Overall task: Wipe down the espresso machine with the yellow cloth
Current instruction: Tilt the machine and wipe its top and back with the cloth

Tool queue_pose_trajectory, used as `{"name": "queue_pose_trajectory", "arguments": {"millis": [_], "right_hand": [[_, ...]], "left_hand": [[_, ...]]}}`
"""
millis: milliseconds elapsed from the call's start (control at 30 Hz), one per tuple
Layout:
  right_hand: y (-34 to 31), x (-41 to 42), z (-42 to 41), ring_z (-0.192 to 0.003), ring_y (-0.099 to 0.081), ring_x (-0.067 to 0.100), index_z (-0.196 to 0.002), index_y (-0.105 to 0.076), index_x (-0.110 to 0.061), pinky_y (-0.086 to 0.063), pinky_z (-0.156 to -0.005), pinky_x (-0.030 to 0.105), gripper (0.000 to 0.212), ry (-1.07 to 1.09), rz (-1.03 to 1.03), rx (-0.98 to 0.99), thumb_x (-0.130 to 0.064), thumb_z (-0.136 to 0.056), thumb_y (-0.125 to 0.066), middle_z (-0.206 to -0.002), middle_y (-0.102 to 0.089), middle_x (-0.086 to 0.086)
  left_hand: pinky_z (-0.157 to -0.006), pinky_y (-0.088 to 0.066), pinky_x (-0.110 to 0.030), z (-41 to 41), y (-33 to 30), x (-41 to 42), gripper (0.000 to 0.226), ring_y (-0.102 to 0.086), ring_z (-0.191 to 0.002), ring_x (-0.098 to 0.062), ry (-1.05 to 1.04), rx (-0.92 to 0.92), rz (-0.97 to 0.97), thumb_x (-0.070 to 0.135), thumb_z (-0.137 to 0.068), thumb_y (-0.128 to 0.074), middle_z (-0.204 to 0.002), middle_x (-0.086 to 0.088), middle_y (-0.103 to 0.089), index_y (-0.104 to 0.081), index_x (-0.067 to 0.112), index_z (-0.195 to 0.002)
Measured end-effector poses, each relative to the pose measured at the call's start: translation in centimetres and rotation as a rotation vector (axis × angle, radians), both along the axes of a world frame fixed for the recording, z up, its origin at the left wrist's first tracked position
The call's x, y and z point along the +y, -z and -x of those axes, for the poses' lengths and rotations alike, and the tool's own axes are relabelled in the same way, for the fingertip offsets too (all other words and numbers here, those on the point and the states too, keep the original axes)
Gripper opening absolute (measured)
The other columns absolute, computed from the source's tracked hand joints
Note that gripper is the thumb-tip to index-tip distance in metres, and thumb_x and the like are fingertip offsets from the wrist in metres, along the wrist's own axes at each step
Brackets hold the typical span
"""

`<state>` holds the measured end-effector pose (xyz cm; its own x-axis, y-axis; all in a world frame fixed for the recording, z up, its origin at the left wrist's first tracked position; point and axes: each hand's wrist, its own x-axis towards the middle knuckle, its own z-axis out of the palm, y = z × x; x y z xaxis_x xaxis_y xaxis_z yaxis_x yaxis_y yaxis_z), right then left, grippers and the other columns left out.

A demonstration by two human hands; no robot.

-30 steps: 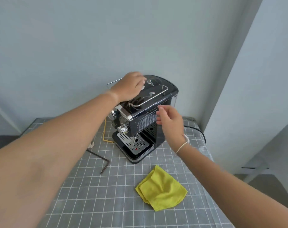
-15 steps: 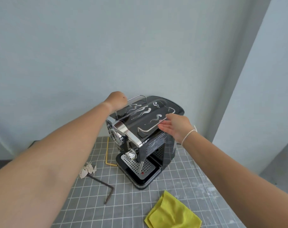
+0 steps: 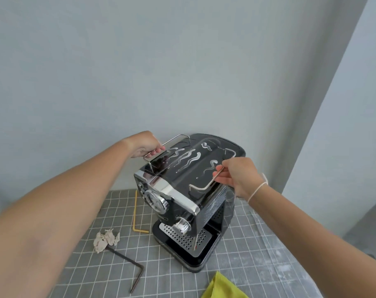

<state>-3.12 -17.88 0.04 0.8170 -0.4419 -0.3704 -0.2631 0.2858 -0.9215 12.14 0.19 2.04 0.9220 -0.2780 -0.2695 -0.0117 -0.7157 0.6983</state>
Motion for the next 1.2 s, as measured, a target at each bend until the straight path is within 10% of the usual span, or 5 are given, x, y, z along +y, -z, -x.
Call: {"name": "queue_pose_trajectory", "arguments": {"millis": [433, 1200], "right_hand": [[-2.7, -8.5, -2.8, -0.029, -0.048, 0.005, -0.07, -0.051, -0.009, -0.043, -0.036, 0.014, 0.026, -0.159, 0.286, -0.04, -0.003, -0.094, -0.043, -0.052, -0.051, 0.001], [0.2, -13.2, -2.8, -0.049, -0.044, 0.012, -0.072, -0.054, -0.01, -0.039, -0.035, 0.014, 0.025, -0.355, 0.361, 0.019, -0.006, -0.094, -0.043, -0.062, -0.047, 0.002]], "left_hand": [[-0.034, -0.034, -0.009, 4.6, 0.5, -2.7, 0.025, -0.041, -0.031, 0.0, -0.224, 0.165, 0.52, -0.006, -0.091, -0.037, -0.06, -0.001, -0.046, -0.052, 0.006, -0.075], [-0.039, -0.037, -0.011, 10.3, 2.5, -6.4, 0.022, -0.042, -0.055, -0.007, -0.429, 0.112, 0.58, -0.004, -0.092, -0.04, -0.067, -0.002, -0.049, -0.056, 0.004, -0.079]]}}
